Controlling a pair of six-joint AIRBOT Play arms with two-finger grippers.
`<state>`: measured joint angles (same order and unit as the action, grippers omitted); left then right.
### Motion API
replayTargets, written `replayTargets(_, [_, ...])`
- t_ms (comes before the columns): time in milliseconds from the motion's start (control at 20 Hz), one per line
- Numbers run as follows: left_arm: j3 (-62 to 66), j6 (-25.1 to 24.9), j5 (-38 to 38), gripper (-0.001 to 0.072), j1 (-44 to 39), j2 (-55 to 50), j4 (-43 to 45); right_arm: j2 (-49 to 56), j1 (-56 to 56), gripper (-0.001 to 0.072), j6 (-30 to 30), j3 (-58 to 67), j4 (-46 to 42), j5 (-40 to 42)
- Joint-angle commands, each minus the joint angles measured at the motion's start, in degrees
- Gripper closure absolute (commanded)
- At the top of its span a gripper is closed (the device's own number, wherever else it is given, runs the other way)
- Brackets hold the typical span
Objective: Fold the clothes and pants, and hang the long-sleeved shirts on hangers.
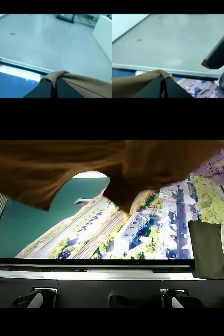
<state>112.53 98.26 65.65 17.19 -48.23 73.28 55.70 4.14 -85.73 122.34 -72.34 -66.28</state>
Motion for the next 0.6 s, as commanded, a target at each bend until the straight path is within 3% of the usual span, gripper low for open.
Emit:
replayTargets(0, [1.62, 3.82, 6.1, 0.0698, -0.02, 5.77, 7.15, -6.82, -0.04, 0.0689, -3.39, 0.48, -2.62, -3.02])
replayTargets(300, [-4.33, 3.58, 7.45, 0.0697, -0.04, 2.89, 6.88, -2.14, -0.04, 0.0689, -5.84, -4.48, -0.66, -6.21])
replayTargets(550, [-19.5, -3.26, 3.89, 0.0696, -1.88, -8.13, 4.94, 10.16, -0.07, 0.0689, -6.23, -14.56, 0.11, -9.66])
